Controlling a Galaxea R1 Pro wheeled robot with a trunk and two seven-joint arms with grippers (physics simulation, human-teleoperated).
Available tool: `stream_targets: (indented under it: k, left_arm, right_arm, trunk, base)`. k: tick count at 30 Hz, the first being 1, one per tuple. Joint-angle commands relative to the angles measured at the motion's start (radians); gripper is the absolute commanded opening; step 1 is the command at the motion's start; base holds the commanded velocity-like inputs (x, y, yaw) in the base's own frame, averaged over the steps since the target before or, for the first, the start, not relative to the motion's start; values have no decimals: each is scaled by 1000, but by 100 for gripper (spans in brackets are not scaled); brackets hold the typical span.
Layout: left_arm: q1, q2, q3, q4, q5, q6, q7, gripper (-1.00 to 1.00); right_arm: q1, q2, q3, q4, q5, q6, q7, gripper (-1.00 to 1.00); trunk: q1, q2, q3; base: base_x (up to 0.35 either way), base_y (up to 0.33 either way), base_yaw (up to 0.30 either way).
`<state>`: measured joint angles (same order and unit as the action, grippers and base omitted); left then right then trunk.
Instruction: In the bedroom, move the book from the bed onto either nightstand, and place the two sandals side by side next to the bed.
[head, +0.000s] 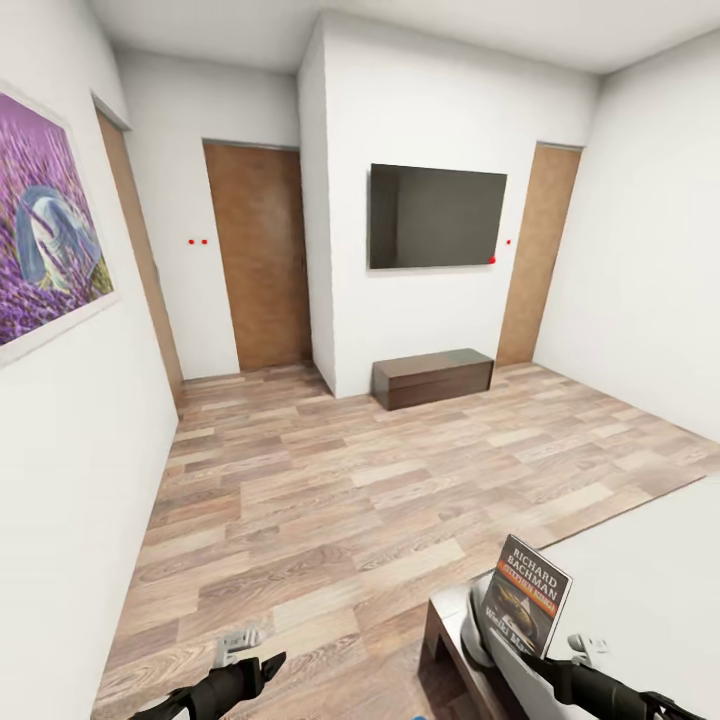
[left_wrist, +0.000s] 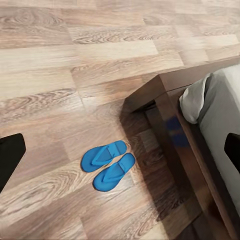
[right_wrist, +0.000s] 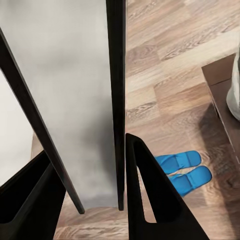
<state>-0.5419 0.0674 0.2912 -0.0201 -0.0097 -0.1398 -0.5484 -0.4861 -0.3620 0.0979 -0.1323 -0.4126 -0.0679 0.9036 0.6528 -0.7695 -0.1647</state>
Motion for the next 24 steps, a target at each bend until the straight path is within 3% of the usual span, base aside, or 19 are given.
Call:
stream_targets:
  k: [1,24]
  left_arm:
    - [-1,0,2,2,-1,-4,-2,100]
    - [-1,0,2,2,-1,-3,-2,100]
  right_arm:
    - [-1,-1,5,0,-8,-7,1,-100]
    - [-1,-1,5,0,-8,-7,1,-100]
  trunk:
    - [0,-1,-2]
    - [0,-1,-2]
  base:
    - [0,0,288]
    - [0,0,287]
